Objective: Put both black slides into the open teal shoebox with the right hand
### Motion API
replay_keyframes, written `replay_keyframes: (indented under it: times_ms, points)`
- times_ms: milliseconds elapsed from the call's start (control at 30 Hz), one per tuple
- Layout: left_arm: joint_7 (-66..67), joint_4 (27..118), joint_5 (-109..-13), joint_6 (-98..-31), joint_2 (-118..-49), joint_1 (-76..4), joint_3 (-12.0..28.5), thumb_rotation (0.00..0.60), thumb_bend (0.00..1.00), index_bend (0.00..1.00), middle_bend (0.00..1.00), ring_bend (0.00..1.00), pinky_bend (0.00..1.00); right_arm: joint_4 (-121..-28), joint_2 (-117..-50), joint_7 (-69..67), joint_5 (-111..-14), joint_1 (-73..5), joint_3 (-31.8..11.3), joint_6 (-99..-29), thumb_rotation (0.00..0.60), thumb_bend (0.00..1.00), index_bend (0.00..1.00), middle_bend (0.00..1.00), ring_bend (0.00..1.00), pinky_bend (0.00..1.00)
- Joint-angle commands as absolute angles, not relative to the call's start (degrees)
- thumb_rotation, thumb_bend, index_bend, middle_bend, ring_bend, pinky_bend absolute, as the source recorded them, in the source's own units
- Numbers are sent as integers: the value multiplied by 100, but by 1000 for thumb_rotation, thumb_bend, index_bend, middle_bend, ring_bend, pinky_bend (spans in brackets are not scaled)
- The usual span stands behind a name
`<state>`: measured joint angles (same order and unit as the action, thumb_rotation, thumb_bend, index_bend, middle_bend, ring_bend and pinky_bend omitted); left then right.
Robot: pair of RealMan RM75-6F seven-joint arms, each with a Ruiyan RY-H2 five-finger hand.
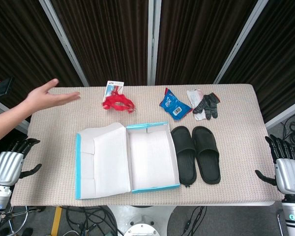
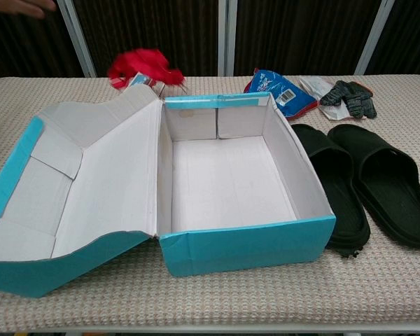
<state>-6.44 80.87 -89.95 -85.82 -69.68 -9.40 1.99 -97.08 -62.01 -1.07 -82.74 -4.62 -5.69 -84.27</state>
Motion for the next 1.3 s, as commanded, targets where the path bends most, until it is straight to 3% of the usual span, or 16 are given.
replay_keyframes:
  times_ms: [33, 1300]
  points:
    - [-639, 8092, -8998, -8579, -6967, -941, 196, 600, 175, 239, 234, 129, 194, -9709, -6200, -107, -8270, -462, -570, -8426, 600, 36, 0, 29, 0, 0]
    - [-714, 8048, -9022, -8631, -6955, -920, 188, 600, 175, 239, 235, 129, 194, -10166, -5949, 428, -8205, -644, -643, -8222, 600, 35, 0, 29, 0, 0]
